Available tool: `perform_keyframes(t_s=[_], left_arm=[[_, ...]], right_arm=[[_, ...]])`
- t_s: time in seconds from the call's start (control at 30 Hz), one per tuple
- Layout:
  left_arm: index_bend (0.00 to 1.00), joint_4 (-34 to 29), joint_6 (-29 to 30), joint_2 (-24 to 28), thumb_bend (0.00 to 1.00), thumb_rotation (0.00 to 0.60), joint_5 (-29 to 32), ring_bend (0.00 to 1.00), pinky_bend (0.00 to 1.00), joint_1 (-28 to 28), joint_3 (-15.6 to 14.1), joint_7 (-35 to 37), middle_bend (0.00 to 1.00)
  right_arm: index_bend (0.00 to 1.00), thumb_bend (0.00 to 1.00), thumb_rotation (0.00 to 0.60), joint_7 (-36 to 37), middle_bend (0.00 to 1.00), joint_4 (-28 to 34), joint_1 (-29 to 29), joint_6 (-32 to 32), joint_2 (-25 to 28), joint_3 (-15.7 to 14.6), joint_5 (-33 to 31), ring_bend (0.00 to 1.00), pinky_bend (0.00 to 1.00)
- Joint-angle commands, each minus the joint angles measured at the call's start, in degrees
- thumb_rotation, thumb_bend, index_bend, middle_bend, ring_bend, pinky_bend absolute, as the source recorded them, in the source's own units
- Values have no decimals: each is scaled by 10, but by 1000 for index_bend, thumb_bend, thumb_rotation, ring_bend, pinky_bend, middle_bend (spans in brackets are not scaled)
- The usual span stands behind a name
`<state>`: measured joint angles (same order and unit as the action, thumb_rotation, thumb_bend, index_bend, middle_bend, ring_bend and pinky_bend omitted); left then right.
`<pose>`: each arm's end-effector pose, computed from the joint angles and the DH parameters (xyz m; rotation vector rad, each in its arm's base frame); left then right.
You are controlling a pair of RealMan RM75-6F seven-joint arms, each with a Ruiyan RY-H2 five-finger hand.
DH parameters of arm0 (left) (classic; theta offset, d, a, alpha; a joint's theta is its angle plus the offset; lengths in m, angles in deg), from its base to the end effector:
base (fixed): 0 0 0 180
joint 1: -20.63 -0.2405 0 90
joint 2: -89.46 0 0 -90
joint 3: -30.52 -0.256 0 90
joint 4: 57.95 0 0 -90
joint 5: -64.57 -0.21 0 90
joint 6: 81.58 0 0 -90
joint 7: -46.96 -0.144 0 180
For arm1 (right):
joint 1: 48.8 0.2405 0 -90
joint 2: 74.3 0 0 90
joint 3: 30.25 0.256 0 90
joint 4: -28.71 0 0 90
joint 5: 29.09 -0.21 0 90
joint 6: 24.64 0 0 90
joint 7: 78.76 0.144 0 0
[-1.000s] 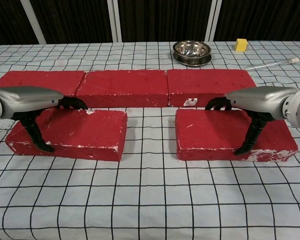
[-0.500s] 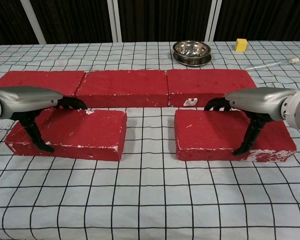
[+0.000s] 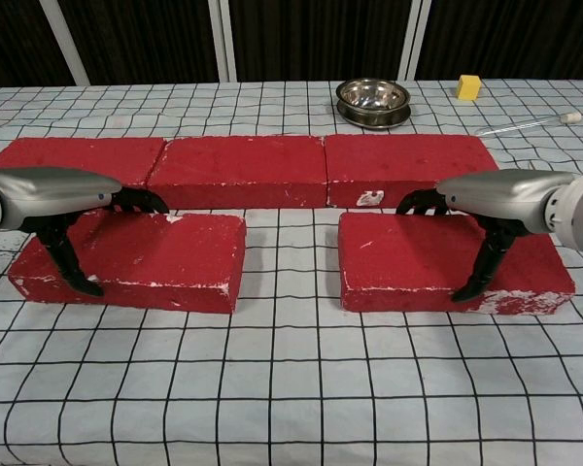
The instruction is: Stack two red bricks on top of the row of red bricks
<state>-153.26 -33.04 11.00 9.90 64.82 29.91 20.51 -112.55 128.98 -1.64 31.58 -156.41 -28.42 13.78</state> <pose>-0.1892 0.3021 -0.0060 -2.0645 -1.0136 -0.5675 -0.1568 -0.3030 -0.0151 1.9602 -1.0745 0.6099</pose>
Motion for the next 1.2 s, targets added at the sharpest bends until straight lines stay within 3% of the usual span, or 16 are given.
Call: perform_keyframes(t_s=[0.03, 0.23, 0.47, 0.77, 0.97, 1.2], left_arm=[[157, -2, 2, 2, 185, 600, -1, 151, 295, 0, 0, 0, 207], [158, -24, 19, 19, 185, 600, -13, 151, 295, -4, 5, 4, 208], [159, -94, 45, 83, 185, 600, -30, 151, 283, -7, 20, 6, 204], [168, -118, 32, 152, 185, 600, 30, 151, 271, 35, 67, -19, 203], [175, -98, 6, 168, 185, 600, 73, 151, 266, 68, 86, -30, 203], [177, -46, -21, 165, 185, 600, 108, 151, 264, 95, 94, -26, 201]], right_arm=[[149, 68, 600, 1, 197, 2, 0, 0, 0, 2, 0, 168, 123], [149, 68, 600, -3, 197, 23, -1, 12, 16, 5, 11, 168, 123], [149, 68, 600, -1, 197, 74, -1, 30, 66, 23, 14, 169, 123], [148, 68, 600, -8, 197, 120, 15, 25, 150, 51, 4, 168, 123], [148, 68, 600, 14, 197, 107, 50, -25, 191, 94, -32, 168, 123], [148, 68, 600, 48, 197, 41, 94, -117, 206, 117, -58, 168, 123]])
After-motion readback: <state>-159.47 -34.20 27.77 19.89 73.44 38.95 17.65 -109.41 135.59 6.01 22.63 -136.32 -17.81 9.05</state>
